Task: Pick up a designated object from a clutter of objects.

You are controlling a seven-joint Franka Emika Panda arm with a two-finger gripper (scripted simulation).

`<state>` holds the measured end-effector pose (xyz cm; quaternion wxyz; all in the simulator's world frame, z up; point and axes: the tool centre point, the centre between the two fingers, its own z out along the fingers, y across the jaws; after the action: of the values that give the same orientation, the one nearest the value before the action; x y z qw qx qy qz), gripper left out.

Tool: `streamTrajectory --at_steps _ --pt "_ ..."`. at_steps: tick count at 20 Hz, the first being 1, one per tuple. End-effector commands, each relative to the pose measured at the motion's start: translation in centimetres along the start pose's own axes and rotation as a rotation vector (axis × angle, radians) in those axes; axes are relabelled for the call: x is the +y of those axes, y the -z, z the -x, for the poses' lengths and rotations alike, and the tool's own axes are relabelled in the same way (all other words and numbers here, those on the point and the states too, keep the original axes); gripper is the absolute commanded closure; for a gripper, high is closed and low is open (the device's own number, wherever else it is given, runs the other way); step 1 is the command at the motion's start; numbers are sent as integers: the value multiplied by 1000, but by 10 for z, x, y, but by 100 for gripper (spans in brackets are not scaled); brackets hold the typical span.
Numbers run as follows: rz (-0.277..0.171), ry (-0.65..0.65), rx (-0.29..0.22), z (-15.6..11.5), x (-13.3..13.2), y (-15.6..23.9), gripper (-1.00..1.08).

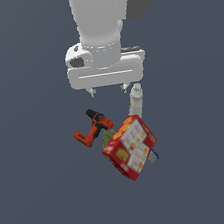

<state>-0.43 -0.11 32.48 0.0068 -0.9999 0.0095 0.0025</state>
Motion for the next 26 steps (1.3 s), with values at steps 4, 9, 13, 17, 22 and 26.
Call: streamTrajectory --at_steps 4,9,13,17,22,26 --pt "3 16 -2 -1 -5 0 -100" --pt "8 37 -5 -1 -13 -1 -100" --pt "10 44 -5 -1 -12 -4 -100" --pt "19 70 -4 -2 -9 -15 -100" --pt "38 130 -5 -3 -2 -39 -100" --pt "58 205 -7 -2 5 -68 -100"
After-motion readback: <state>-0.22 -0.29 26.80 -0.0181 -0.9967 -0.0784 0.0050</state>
